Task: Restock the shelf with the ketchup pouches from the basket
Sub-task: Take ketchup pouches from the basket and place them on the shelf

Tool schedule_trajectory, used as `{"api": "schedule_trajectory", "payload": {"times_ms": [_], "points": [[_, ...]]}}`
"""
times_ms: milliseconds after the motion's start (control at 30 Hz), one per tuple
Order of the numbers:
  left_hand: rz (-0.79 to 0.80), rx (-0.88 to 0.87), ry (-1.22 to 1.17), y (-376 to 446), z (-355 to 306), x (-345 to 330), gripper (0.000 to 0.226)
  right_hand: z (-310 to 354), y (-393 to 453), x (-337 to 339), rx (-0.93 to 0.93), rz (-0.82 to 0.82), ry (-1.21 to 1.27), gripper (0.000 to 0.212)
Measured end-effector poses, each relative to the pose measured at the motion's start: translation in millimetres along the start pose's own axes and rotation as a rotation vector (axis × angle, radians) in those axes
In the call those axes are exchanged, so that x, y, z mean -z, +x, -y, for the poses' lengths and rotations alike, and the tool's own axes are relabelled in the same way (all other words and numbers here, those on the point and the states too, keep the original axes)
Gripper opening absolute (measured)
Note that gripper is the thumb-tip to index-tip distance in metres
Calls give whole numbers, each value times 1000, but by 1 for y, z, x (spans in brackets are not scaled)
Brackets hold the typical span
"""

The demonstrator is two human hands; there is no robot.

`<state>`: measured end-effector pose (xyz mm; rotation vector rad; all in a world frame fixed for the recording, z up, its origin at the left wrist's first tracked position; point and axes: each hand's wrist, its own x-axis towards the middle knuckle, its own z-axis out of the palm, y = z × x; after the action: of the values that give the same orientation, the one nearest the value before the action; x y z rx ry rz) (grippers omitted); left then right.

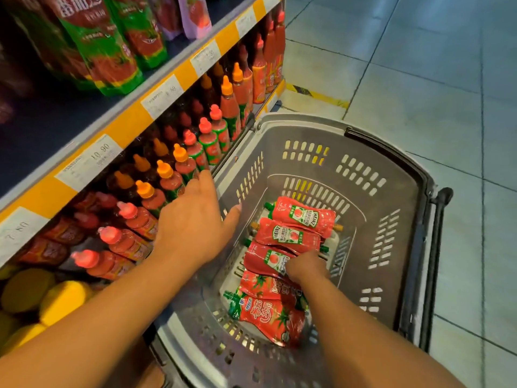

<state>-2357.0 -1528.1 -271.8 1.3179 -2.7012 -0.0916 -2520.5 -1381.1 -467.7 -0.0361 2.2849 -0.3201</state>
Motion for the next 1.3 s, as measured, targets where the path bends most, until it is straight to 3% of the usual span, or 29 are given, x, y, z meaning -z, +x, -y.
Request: {"api": "schedule_trajectory", "payload": {"times_ms": [200, 367, 500, 633, 700, 733, 833, 1000, 1100, 1300], "points": [[-3, -1, 12, -1, 0, 2, 64, -5, -1, -4, -45, 78, -197, 91], [2, 13, 5, -1, 0, 0, 71, -23, 42, -29, 22, 137, -229, 83], [10, 23, -33, -4, 3, 1, 71, -15, -24, -7, 5, 169, -118, 53], [15, 24, -49, -5, 3, 2, 77, -10, -19, -10, -2, 196, -230, 51], [16, 21, -49, -5, 3, 2, 79, -4, -18, -8, 59, 212, -271, 21], [17, 19, -51, -5, 4, 2, 78, -1, -19, -4, 77, 200, -277, 17], [20, 21, -61, -5, 4, 2, 75, 3, -22, 5, 120, 46, -144, 48], [49, 33, -73, -5, 2, 2, 84, 27, -35, 24, 250, -122, -72, 39], [30, -31, -167, -10, 5, 4, 86, 51, -49, 36, 398, -157, -157, 54], [1, -121, -309, -16, 13, 8, 72, 74, -66, 46, 596, -125, -157, 27]]}}
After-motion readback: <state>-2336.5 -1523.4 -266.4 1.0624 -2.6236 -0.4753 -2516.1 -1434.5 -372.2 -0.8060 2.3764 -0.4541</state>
